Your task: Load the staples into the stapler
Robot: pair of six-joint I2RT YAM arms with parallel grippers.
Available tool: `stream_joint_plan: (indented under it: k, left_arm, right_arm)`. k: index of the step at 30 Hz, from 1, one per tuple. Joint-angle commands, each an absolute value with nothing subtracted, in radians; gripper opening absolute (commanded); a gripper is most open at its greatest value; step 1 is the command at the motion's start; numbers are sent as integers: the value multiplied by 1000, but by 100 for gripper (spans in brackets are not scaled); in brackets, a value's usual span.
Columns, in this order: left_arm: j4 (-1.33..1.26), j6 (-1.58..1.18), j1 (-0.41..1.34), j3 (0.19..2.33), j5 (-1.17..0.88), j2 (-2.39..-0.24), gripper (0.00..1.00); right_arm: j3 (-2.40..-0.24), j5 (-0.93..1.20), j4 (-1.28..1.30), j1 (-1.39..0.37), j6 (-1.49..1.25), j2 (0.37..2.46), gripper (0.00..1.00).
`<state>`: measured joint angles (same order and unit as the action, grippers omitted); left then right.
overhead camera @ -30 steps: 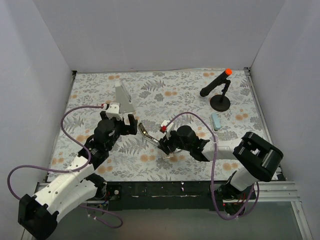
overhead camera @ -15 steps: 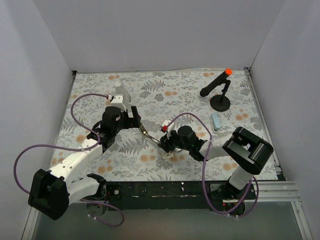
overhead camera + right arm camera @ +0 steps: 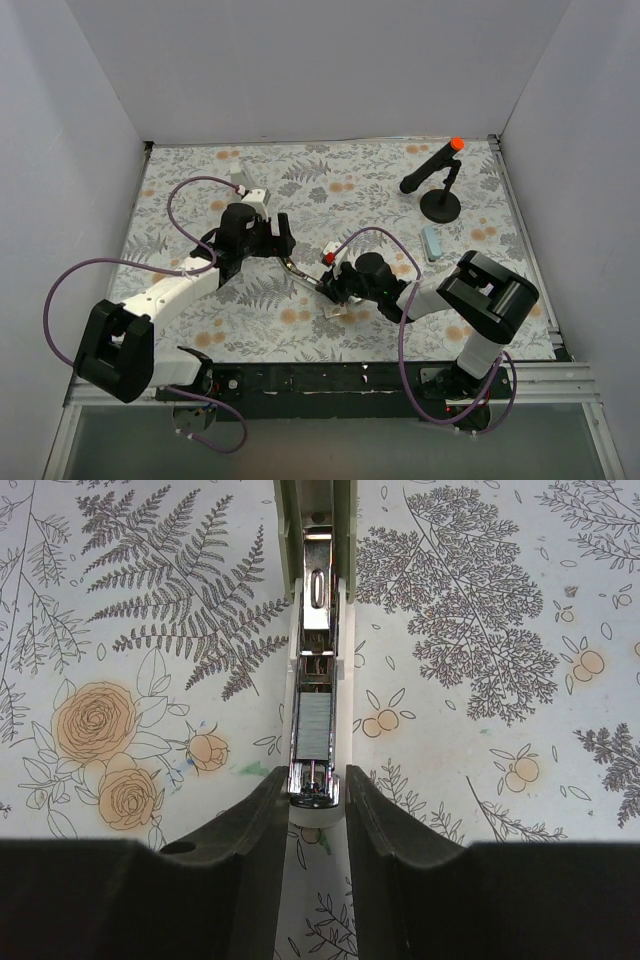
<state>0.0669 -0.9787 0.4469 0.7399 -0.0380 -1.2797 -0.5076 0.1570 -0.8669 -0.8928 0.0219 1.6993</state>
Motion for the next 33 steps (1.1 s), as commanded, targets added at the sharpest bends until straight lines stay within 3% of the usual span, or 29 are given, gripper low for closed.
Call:
stream_joint_plan:
  k: [1, 4, 9, 18, 33]
  left_arm:
    - [113, -953, 443, 772, -89, -1284, 86]
    - [129, -950, 445, 772, -92, -1293, 83]
    - [149, -950, 460, 785, -110, -1296, 63]
    - [164, -973, 538, 769, -98, -1258, 36]
    - [169, -1107, 778, 753, -25, -1247, 34]
  right_arm:
    - [-505, 172, -937, -888, 21, 1709, 35]
    - [-506, 175, -937, -887, 23, 1707, 31]
    - [-508, 179, -939, -887, 23, 1712, 25]
    - [-509, 181, -939, -887, 26, 1721, 17]
    - [-511, 196, -953, -887, 22, 1726, 15]
